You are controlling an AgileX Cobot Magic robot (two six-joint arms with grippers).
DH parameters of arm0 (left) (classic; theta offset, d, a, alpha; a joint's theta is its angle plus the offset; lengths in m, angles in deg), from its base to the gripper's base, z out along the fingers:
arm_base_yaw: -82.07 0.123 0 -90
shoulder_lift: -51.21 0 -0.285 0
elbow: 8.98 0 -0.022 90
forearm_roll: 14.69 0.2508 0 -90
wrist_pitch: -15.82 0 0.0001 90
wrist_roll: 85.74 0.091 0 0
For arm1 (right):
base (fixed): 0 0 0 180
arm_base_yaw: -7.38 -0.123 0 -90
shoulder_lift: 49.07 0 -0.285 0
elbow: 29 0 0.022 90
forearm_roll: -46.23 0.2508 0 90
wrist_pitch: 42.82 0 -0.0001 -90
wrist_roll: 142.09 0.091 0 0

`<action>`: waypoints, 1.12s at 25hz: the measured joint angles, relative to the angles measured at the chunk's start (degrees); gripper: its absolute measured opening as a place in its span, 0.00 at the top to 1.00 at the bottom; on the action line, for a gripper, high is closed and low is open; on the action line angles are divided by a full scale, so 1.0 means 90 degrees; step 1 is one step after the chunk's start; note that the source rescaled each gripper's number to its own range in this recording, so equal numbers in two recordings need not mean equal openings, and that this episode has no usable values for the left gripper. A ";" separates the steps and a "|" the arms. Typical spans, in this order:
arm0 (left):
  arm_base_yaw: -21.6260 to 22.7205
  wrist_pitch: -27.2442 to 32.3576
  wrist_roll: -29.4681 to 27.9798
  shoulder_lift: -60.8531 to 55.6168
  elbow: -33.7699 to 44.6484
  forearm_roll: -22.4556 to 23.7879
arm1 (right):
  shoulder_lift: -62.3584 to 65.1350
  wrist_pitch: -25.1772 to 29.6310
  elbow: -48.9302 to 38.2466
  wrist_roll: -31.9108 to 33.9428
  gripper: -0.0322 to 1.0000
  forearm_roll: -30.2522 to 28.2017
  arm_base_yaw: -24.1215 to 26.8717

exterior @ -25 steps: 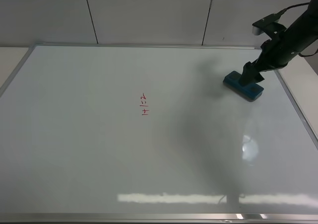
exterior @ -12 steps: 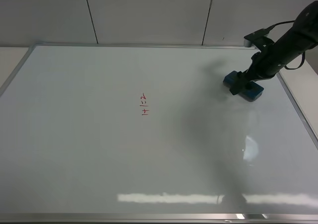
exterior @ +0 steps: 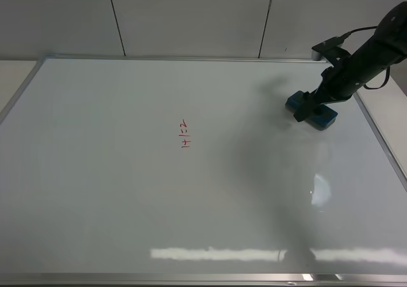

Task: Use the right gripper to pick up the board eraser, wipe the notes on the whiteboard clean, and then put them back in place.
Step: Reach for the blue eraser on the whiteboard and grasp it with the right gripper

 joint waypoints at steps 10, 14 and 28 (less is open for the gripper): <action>0.0000 0.0000 0.0000 0.0000 0.0000 0.0000 | 0.0000 0.0000 0.0000 -0.0049 0.15 -0.0011 0.0000; 0.0000 0.0000 0.0000 0.0000 0.0000 0.0000 | 0.0000 0.0033 0.0000 -0.0049 0.85 0.0024 0.0000; 0.0000 0.0000 0.0000 0.0000 0.0000 0.0000 | 0.0000 0.0064 0.0000 -0.0049 0.95 0.0075 -0.0186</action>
